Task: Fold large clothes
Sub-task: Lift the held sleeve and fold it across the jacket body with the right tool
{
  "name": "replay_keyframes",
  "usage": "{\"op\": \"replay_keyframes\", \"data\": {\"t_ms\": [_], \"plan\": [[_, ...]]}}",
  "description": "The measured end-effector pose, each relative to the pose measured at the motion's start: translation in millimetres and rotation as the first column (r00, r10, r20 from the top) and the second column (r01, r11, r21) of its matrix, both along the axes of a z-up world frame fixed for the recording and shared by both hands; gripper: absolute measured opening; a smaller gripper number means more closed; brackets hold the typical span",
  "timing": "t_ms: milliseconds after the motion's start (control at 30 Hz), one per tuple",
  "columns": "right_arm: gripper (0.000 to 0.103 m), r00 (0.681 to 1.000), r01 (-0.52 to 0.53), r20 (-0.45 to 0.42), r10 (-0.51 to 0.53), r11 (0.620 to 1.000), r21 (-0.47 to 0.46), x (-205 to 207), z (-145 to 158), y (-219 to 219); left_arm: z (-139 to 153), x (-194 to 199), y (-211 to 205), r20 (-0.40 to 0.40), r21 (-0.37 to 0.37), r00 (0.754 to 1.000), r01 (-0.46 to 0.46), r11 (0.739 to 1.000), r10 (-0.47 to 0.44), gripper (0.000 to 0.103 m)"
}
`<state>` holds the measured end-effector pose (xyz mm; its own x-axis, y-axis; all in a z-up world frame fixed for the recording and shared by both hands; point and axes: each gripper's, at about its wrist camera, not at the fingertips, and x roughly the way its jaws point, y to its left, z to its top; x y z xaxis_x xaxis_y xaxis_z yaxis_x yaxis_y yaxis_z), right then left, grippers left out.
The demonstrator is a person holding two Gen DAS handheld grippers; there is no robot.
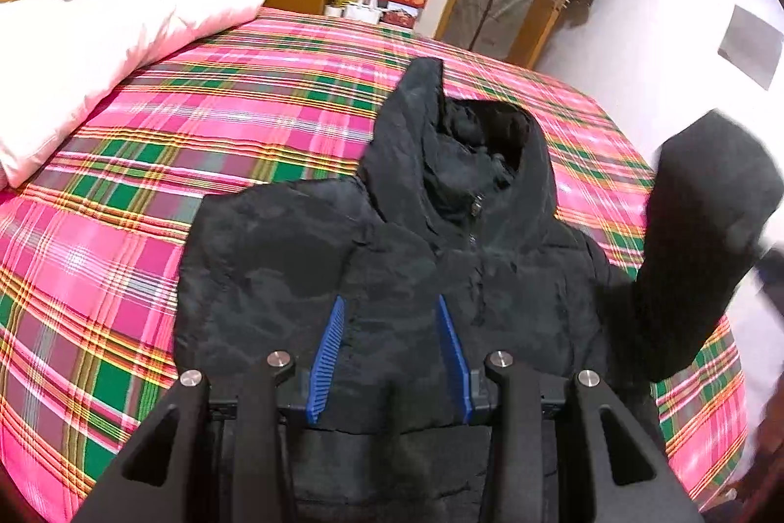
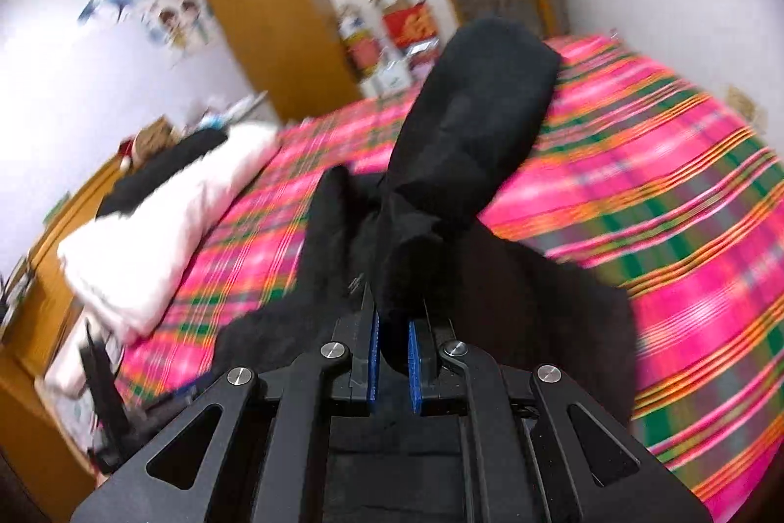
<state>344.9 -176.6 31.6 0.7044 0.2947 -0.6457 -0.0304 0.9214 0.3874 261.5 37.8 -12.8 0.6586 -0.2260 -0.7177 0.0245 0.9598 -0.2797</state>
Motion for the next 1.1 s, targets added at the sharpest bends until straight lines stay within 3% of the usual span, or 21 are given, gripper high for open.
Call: {"op": "replay_keyframes", "data": {"t_ms": [233, 400, 500, 567, 633, 800, 967, 1100], "plan": [[0.009, 0.979, -0.108, -0.171, 0.112, 0.994, 0.029, 26.9, -79.8, 54.4, 0.7, 3.2, 15.7, -0.004, -0.032, 0.999, -0.037, 0.999, 0.037, 0.041], [0.013, 0.962, -0.14, -0.227, 0.151, 0.988, 0.064, 31.6, -111.0, 62.9, 0.0, 4.1, 17.5, -0.008, -0.038, 0.999, -0.043, 0.998, 0.042, 0.041], [0.027, 0.958, -0.174, -0.212, 0.191, 0.98, 0.093, 31.1, -110.5, 65.6, -1.8, 5.9, 17.1, -0.017, -0.044, 0.999, -0.046, 0.998, 0.045, 0.041], [0.055, 0.953, -0.212, -0.194, 0.232, 0.97, 0.118, 27.0, -104.9, 66.9, -3.9, 7.5, 15.6, -0.022, -0.045, 0.999, -0.045, 0.998, 0.044, 0.041], [0.065, 0.95, -0.244, -0.172, 0.261, 0.963, 0.114, 23.6, -95.6, 71.2, -4.6, 8.2, 15.1, -0.025, -0.056, 0.999, -0.042, 0.998, 0.04, 0.041], [0.065, 0.954, -0.269, -0.111, 0.277, 0.959, 0.084, 8.0, -72.5, 64.1, -3.7, 6.9, 18.0, -0.011, -0.102, 0.999, -0.032, 0.994, 0.031, 0.052], [0.065, 0.984, -0.141, -0.106, 0.146, 0.989, 0.05, -11.4, -70.2, 9.7, -23.7, 19.9, 4.0, -0.091, -0.228, 0.994, 0.036, 0.973, -0.058, 0.059], [0.065, 0.988, -0.031, -0.152, 0.037, 0.999, 0.043, -27.1, -81.6, -38.3, -46.9, 31.3, -17.1, -0.173, -0.243, 0.979, 0.064, 0.968, -0.108, 0.059]]}}
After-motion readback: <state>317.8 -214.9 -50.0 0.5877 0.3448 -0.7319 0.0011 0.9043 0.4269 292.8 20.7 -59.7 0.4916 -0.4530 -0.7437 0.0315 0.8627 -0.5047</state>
